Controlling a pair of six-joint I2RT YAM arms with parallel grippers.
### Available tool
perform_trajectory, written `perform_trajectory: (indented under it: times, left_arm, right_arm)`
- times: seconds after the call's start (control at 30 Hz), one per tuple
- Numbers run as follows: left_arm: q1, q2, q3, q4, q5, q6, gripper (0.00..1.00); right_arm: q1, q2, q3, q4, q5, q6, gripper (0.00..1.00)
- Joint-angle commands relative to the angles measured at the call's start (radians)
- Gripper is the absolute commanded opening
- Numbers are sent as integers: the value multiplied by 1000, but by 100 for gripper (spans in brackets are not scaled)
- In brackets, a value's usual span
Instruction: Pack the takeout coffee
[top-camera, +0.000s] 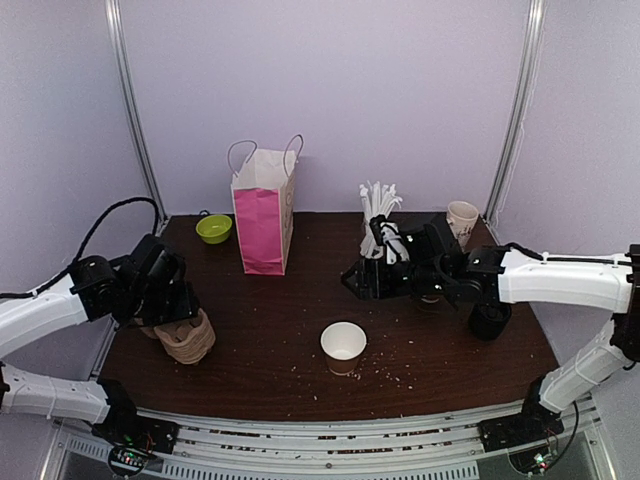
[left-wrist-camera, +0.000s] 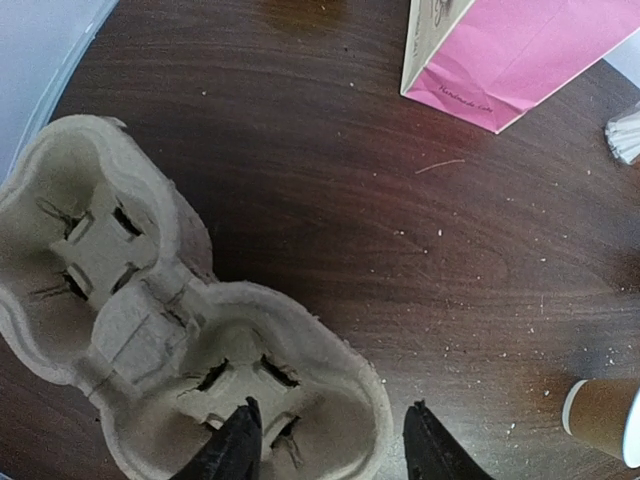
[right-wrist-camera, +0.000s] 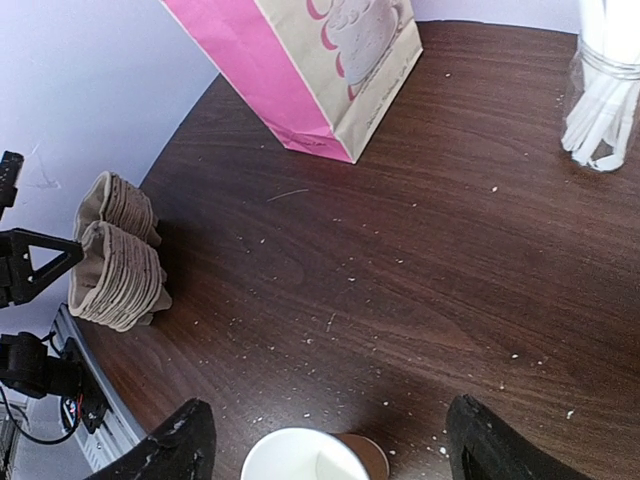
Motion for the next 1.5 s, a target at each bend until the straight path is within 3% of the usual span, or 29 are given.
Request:
perform_trajectory:
  times: [0.0,0.27,0.57,1.03,1.47]
  left_arm:
    - [7,41,3,51,42,3,51]
    - [6,82,-16,75,70,40,38]
    - [7,90,-47,99,100,68,34]
    - [7,60,-40,108,109,85,0]
    - [7,3,-34,107,137,101,0]
  right_arm:
    - [26,34,15,81,-71,35,81]
    - [85,154,93,149,-126,64,79]
    - [112,300,175,268,-232,151,78]
    - [159,521,330,370,-334,283,77]
    - [190,754,514,448,-418,440,72]
